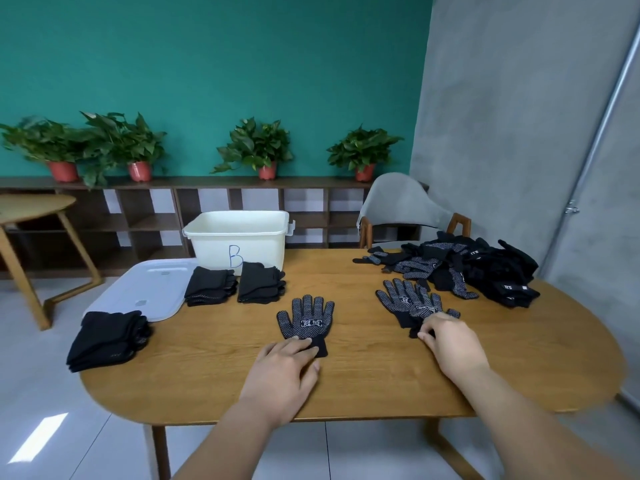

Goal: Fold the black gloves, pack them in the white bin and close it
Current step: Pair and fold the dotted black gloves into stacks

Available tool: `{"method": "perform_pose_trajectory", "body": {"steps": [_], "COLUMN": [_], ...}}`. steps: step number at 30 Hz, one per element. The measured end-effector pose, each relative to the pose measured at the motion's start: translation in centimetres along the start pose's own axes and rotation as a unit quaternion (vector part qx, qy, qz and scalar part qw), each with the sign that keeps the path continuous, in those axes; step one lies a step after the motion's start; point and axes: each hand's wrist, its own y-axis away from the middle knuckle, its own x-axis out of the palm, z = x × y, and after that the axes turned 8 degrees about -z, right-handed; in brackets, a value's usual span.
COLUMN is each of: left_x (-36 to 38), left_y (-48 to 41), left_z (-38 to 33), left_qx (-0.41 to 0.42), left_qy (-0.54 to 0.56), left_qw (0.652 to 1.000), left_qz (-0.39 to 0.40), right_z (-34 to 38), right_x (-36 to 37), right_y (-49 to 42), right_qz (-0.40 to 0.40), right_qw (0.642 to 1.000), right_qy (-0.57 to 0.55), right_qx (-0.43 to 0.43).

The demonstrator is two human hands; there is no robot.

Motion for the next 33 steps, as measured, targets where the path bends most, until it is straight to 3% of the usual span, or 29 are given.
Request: {"method": "perform_pose_trajectory", "body": {"steps": [11,15,18,20,24,27,29,33], "left_x": [0.3,0.4,0.3,0.1,0.0,0.1,0.1,0.2], "left_y": [0.8,1.0,1.1,1.1,1.2,1.1,1.1,1.0], "left_z": [0.1,0.1,0.0,-0.1,-0.2,-0.1,-0.1,0.0], "left_qx": [0.017,0.021,0.024,0.021,0.015,0.012,0.011,0.013], "left_qy": [0.001,-0.002,-0.005,-0.006,-0.005,-0.002,-0.001,-0.003], "left_qw": [0.999,0.999,0.998,0.998,0.999,0.998,0.998,0.997], "left_qz": [-0.031,-0.044,-0.051,-0.051,-0.052,-0.057,-0.061,-0.070], "right_z": [4.9,7.8,9.9,10.9,12.5,13.9,14.1,12.1], "right_x": [-11.5,-13.6,-13.2,-12.1,-10.2,-10.1,-9.0,-3.6], "right_y": [-5.9,-7.4,-7.5,-7.6,-7.7,-6.2,-4.6,-0.3], "right_qz": [-0.143,-0.044,0.055,0.070,-0.062,-0.128,-0.094,0.120], "right_qw": [0.976,0.958,0.957,0.960,0.966,0.958,0.962,0.966], "right_qy": [-0.166,-0.282,-0.284,-0.272,-0.250,-0.245,-0.202,-0.084], "right_qx": [0.007,0.008,0.001,0.003,-0.005,-0.081,-0.155,-0.213]}}
